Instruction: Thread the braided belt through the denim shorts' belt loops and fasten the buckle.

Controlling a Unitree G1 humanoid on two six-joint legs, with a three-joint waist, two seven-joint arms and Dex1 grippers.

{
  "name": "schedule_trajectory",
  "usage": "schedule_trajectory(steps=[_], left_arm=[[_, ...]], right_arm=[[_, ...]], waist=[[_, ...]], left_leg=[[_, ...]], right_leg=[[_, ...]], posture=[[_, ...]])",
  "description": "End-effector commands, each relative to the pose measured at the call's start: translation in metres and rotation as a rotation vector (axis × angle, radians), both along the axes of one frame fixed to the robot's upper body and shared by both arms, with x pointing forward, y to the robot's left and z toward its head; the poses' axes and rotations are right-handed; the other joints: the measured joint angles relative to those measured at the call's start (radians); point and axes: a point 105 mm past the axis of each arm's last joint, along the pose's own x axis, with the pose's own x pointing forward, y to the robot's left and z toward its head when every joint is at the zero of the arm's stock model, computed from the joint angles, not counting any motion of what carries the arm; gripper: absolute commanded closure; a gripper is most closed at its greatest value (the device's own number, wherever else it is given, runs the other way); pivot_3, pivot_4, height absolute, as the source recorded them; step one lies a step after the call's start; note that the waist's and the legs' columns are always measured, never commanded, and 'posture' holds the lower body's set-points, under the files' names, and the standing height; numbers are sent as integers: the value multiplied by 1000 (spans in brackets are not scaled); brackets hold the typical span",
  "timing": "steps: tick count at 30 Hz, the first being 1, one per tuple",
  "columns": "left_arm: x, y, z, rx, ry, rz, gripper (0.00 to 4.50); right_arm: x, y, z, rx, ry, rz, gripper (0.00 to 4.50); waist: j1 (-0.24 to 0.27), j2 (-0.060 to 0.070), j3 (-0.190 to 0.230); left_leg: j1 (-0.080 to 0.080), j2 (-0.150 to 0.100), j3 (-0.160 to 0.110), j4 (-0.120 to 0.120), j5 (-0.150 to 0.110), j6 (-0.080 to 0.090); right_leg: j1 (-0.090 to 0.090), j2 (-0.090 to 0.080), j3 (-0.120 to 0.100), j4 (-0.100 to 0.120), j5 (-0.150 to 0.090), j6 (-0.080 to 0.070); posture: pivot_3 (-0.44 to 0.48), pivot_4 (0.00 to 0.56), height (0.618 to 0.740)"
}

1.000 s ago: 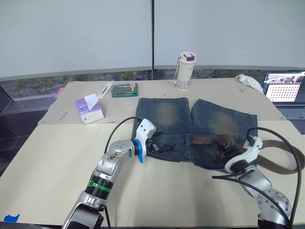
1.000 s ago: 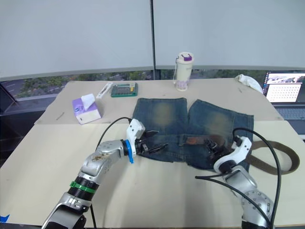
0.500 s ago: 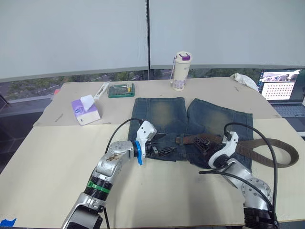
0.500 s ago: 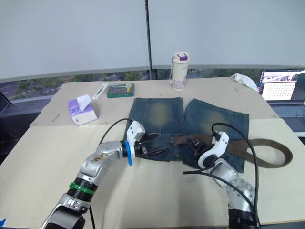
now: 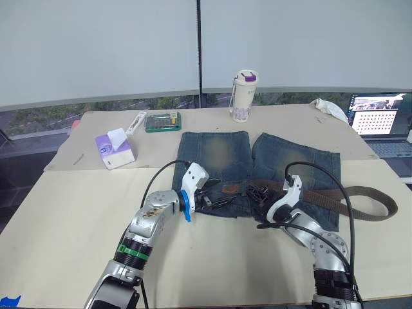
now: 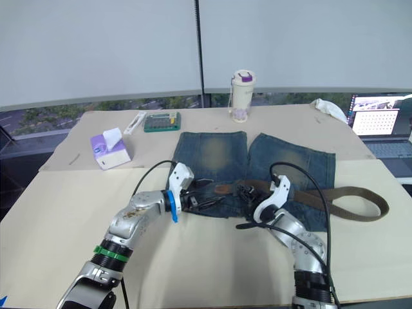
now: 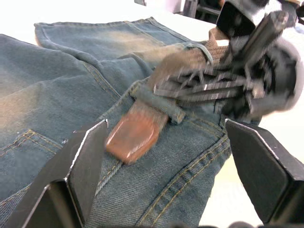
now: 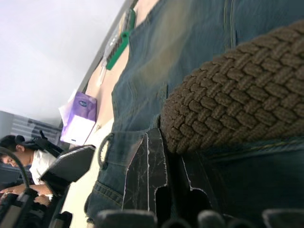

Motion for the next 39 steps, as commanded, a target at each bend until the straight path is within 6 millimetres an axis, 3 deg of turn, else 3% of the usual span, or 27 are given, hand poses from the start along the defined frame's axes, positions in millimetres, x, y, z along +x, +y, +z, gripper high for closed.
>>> schedule_trajectory(steps=[1, 8, 14, 21, 25, 34, 39], left_arm=[[5, 3, 10, -63, 13, 30, 342], [17, 11, 9, -175, 132, 136, 342], [9, -5, 7, -287, 299, 101, 342], [0, -20, 13, -342, 369, 29, 342], [8, -18, 16, -368, 364, 74, 1442], [11, -17, 12, -362, 377, 106, 4484], [13, -14, 8, -337, 366, 135, 4500]], right_arm=[[1, 6, 5, 135, -18, 9, 4500], [-6, 7, 14, 362, -35, 26, 4500], [-9, 12, 19, 352, -60, 56, 4500], [-11, 16, 17, 323, -65, 77, 4500], [-12, 17, 14, 300, -62, 80, 4500], [-14, 12, 12, 257, -77, 80, 4500], [-24, 5, 17, 178, -142, 94, 2744]], waist=[[-1, -1, -1], [-4, -1, -1], [-3, -1, -1], [-4, -1, -1], [-2, -1, 0], [-1, -1, 0], [2, -1, 0]], left_leg=[[0, 0, 0, 0, 0, 0], [1, 1, 0, -2, 0, 0], [1, 0, 0, -2, 0, 0], [1, 0, 0, -2, 0, 0], [1, 0, 0, -2, 0, 0], [0, 0, 0, -2, 0, 0], [0, 0, 0, -2, 0, 0]], right_leg=[[0, 0, 0, 0, 0, 0], [-1, 0, 1, 1, 0, 0], [-1, 0, 0, 1, 0, 0], [-1, 0, 0, 1, 0, 0], [-1, 0, 0, 1, 0, 0], [-1, 0, 0, 0, 0, 0], [-1, -1, 0, 0, 0, 0]], posture=[[0, 150, 740], [0, 150, 740], [0, 150, 740], [0, 150, 740], [0, 150, 740], [0, 150, 740], [0, 150, 740]])
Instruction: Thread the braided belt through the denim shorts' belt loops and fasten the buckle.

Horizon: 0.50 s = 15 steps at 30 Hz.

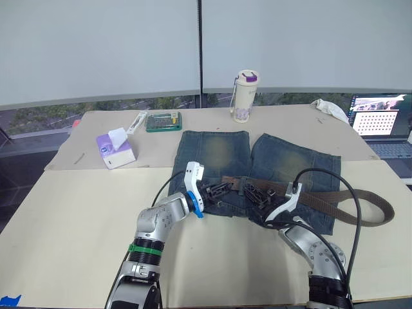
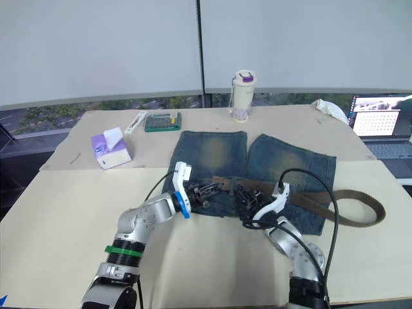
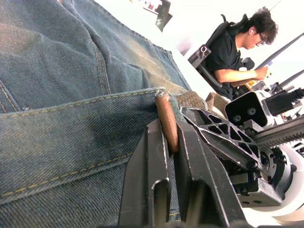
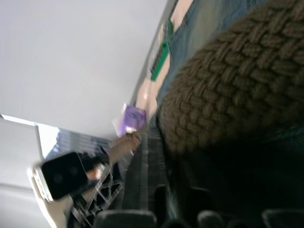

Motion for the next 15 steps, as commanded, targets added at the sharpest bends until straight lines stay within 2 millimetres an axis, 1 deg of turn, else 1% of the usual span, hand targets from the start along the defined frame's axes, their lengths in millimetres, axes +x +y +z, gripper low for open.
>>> schedule_trajectory(steps=[1, 3, 5, 6, 8, 10, 12, 14, 15], left_arm=[[6, 3, 9, 15, -51, 38, 4500], [8, 8, 7, 38, -62, 61, 4500], [8, 13, 5, 88, -93, 72, 4500], [8, 16, 4, 118, -111, 78, 4500], [9, 23, 3, 162, -136, 90, 4500], [10, 30, 3, 195, -156, 102, 4500], [10, 39, 4, 232, -181, 109, 4500], [10, 43, 4, 252, -190, 109, 4500], [10, 43, 3, 258, -191, 109, 4500]], right_arm=[[-12, -3, 16, -96, -113, 31, 2387], [-23, -6, 13, -216, -143, 66, 1667], [-35, -12, 16, -354, -196, 101, 965], [-41, -16, 19, -414, -227, 116, 550], [-51, -27, 33, -523, -301, 122, 41], [-55, -41, 40, -607, -321, 101, 41], [-55, -79, 36, -813, -275, 41, 41], [-56, -100, 34, -921, -240, 14, 41], [-56, -106, 31, -945, -225, 11, 41]], waist=[[2, 0, 0], [3, 0, 0], [3, -1, 0], [3, -1, 1], [3, -1, 1], [1, -2, 2], [6, -5, 3], [15, -7, 5], [18, -7, 5]], left_leg=[[0, 0, 0, 0, 0, 0], [-1, 0, 0, 0, 0, 0], [-1, -1, 0, 1, 0, 0], [-1, -1, 0, 1, 0, 0], [0, 0, 0, 1, 0, 0], [0, 0, 0, 1, 0, 0], [0, 0, 0, 1, 0, 0], [0, -1, 0, 1, 0, 0], [0, -1, 0, 1, 0, 0]], right_leg=[[0, 0, 0, 0, 0, 0], [0, 0, 0, 0, 0, 0], [0, 0, 0, -1, 0, 0], [0, 0, 0, -1, 0, 0], [0, 0, -1, -1, 0, 0], [0, 0, -1, -1, 0, 0], [1, 1, -1, -2, 0, 0], [2, 0, -1, -2, 0, 1], [2, 0, -1, -2, 0, 1]], posture=[[0, 150, 740], [0, 150, 740], [0, 150, 740], [0, 150, 740], [0, 150, 740], [0, 150, 740], [0, 150, 740], [0, 150, 740], [0, 150, 740]])
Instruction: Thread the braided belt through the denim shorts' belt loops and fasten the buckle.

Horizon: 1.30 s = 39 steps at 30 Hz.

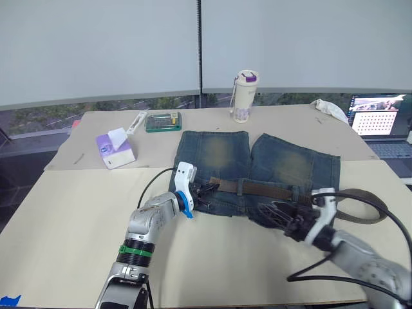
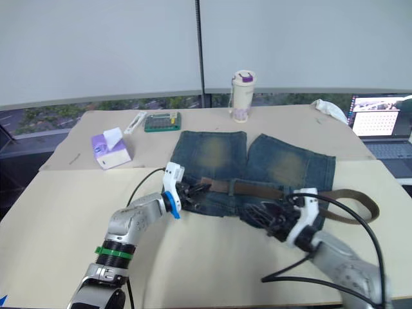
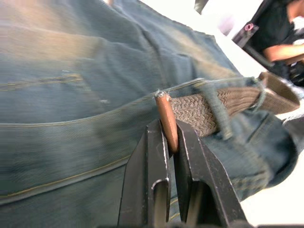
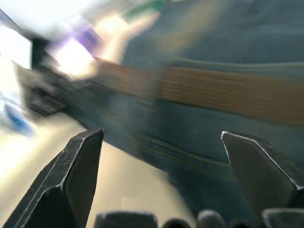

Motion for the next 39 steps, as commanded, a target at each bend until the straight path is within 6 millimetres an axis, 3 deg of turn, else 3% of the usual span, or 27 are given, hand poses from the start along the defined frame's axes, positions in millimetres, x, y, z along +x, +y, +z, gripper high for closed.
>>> schedule_trajectory(steps=[1, 4, 9, 12, 18, 23, 29, 35, 39], left_arm=[[0, 1, 11, 15, -66, -7, 4500], [-1, -4, 10, 16, -70, -25, 4500], [-2, -13, 11, 13, -78, -46, 4500], [-2, -17, 10, 24, -88, -53, 4500], [0, -35, 13, 17, -118, -68, 4500], [-1, -44, 14, 19, -123, -75, 4500], [-2, -41, 13, 19, -118, -71, 4500], [-8, -24, 5, 29, -85, -50, 4500], [-13, -24, 5, 22, -74, -68, 4500]], right_arm=[[-1, -21, 2, -105, -19, -39, 41], [-9, -44, -28, -315, 103, -49, 41], [-11, -49, -46, -397, 168, -39, 41], [-4, -55, -50, -436, 162, -73, 725], [16, -86, -53, -511, 147, -255, 2738], [15, -115, -50, -506, 160, -377, 4472], [-11, -157, -46, -515, 214, -544, 4472], [-44, -190, -46, -516, 269, -692, 4472], [-56, -209, -40, -538, 257, -782, 4472]], waist=[[6, -1, 1], [12, -3, 2], [13, -5, 2], [11, -6, 2], [27, -7, 2], [45, -7, 2], [63, -7, 1], [68, -6, 1], [68, -6, 1]], left_leg=[[0, 0, 0, 0, 0, 0], [0, 0, 0, 0, 0, 0], [0, 1, 0, 1, 0, 0], [0, 1, 0, 1, 0, 0], [0, 0, 0, 3, 0, 0], [-1, -1, 0, 5, 0, 0], [-2, -2, 0, 7, 0, 0], [-3, -2, 0, 7, -1, 1], [-3, -2, 0, 7, -1, 2]], right_leg=[[0, 0, 0, 0, 0, 0], [0, 0, 0, 0, 0, 0], [1, -1, 0, 0, 0, 0], [1, -1, 0, 0, 0, 0], [2, -2, 0, 0, 0, 0], [2, -2, 0, 0, 0, 0], [2, -3, 0, 0, 1, 0], [2, -3, 0, 0, 1, 0], [2, -3, 0, -1, 1, 0]], posture=[[0, 150, 740], [0, 150, 740], [0, 150, 740], [0, 150, 740], [0, 150, 740], [0, 150, 740], [0, 150, 740], [0, 150, 740], [0, 150, 740]])
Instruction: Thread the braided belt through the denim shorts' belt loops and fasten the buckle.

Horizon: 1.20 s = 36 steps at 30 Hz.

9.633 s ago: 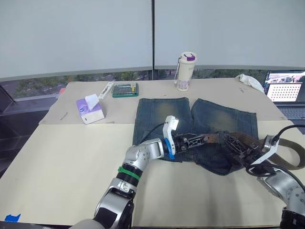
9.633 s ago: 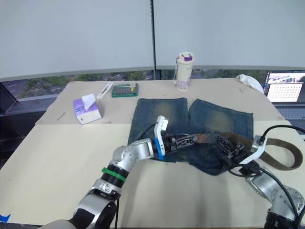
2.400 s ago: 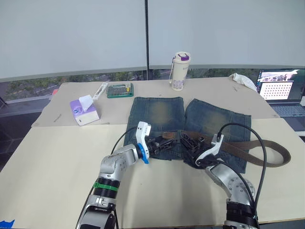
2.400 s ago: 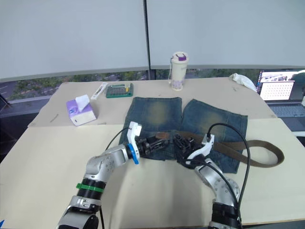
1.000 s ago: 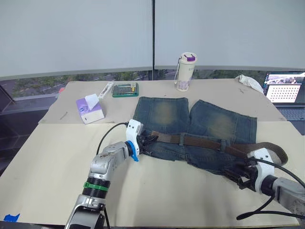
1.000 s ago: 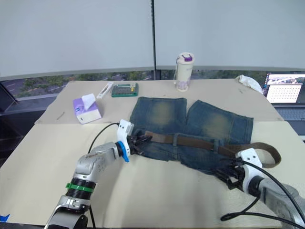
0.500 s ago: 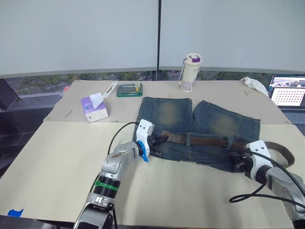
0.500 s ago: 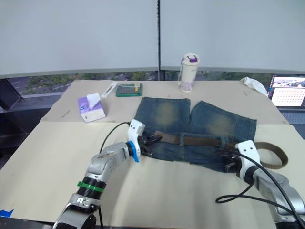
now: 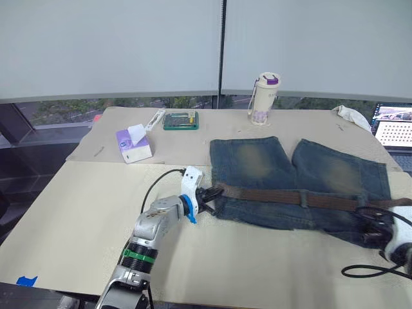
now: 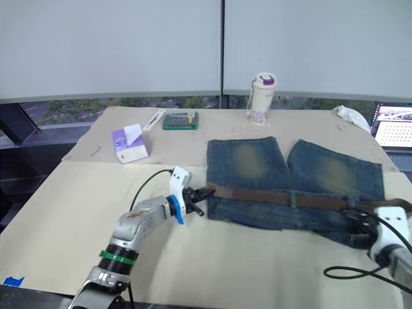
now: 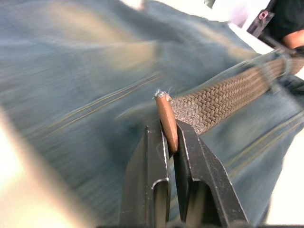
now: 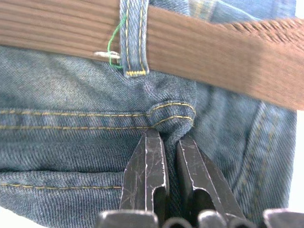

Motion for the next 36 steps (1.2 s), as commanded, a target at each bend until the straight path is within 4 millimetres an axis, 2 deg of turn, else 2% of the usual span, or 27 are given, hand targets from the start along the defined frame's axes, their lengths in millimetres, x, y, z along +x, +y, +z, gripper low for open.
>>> schedule_trajectory(steps=[1, 3, 5, 7, 9, 12, 15, 18, 20, 22, 25, 28, 31, 34, 36], left_arm=[[-3, -4, 19, -42, -44, -28, 4500], [-4, -6, 19, -46, -41, -36, 4500], [-5, -11, 23, -69, -37, -53, 4500], [-6, -14, 26, -91, -35, -65, 4500], [-8, -19, 31, -131, -21, -78, 4500], [-12, -26, 40, -205, 13, -98, 4500], [-15, -29, 44, -240, 46, -120, 4500], [-19, -33, 46, -256, 69, -143, 4500], [-23, -36, 46, -252, 75, -166, 4500], [-26, -36, 46, -254, 82, -177, 4500], [-28, -37, 48, -264, 91, -189, 4500], [-30, -39, 54, -302, 95, -209, 4500], [-35, -40, 64, -362, 111, -235, 4500], [-36, -37, 76, -442, 131, -241, 4500], [-40, -35, 84, -501, 149, -266, 4500]], right_arm=[[-22, -35, 5, -76, 16, -158, 4472], [-21, -36, 10, -90, -11, -151, 4472], [-12, -24, 18, -12, -86, -101, 4472], [-5, -13, 27, 6, -143, -17, 3628], [-4, -6, 34, 43, -162, 20, 3008], [-10, -1, 53, 72, -172, 110, 1996], [-26, 11, 68, 159, -136, 220, 861], [-37, 21, 84, 183, -123, 303, 26], [-39, 27, 98, 188, -143, 336, 26], [-37, 41, 112, 218, -190, 401, 26], [-24, 93, 126, 349, -287, 590, 26], [-14, 131, 131, 508, -381, 699, 26], [-17, 167, 119, 699, -369, 797, 26], [-10, 195, 108, 865, -398, 792, 26], [-9, 228, 96, 985, -365, 829, 26]], waist=[[0, 0, 0], [-2, 0, 0], [-5, 0, 0], [-11, 1, 0], [-18, 1, 0], [-26, 4, 1], [-28, 5, 1], [-31, 5, 1], [-33, 5, 1], [-33, 5, 1], [-37, 5, 1], [-33, 4, 1], [-20, 3, 2], [-20, 3, 2], [-25, 3, 2]], left_leg=[[0, 0, 0, 0, 0, 0], [0, 0, 0, 0, 0, 0], [0, 0, 0, 0, 0, 0], [-1, 0, 0, 0, 0, 0], [-1, 1, 1, 0, 0, 0], [-1, 2, 1, 0, 0, 0], [-2, 2, 1, 0, 0, 0], [-2, 3, 2, 0, -1, 1], [-2, 3, 2, 0, -1, 1], [-2, 3, 3, 0, -1, 1], [-2, 4, 3, 0, -1, 1], [-2, 4, 3, 0, -1, 1], [-3, 3, 1, 1, -1, 1], [-3, 3, 1, 2, -1, 1], [-3, 3, 1, 2, -1, 1]], right_leg=[[0, 0, 0, 0, 0, 0], [0, 0, 0, 0, 0, 0], [0, 0, 0, 0, 0, 0], [0, 1, 0, 0, 0, 0], [0, 1, 0, 0, 0, 0], [0, 1, 0, 0, 0, 0], [0, 1, 0, 0, 0, 0], [0, 3, 0, 0, 0, 1], [0, 3, 0, 0, 0, 1], [0, 3, 1, 0, 0, 1], [0, 3, 1, 0, 0, 1], [1, 4, 0, 0, 0, 1], [0, 2, 0, -1, 0, 1], [-1, 0, 1, 0, 0, 0], [-2, 0, 1, 0, 0, 0]], posture=[[0, 150, 740], [0, 150, 740], [0, 150, 740], [0, 150, 740], [0, 150, 740], [0, 150, 740], [0, 150, 740], [0, 150, 740], [0, 150, 740], [0, 150, 740], [0, 150, 740], [0, 150, 740], [0, 150, 740], [0, 150, 740], [0, 150, 740]])
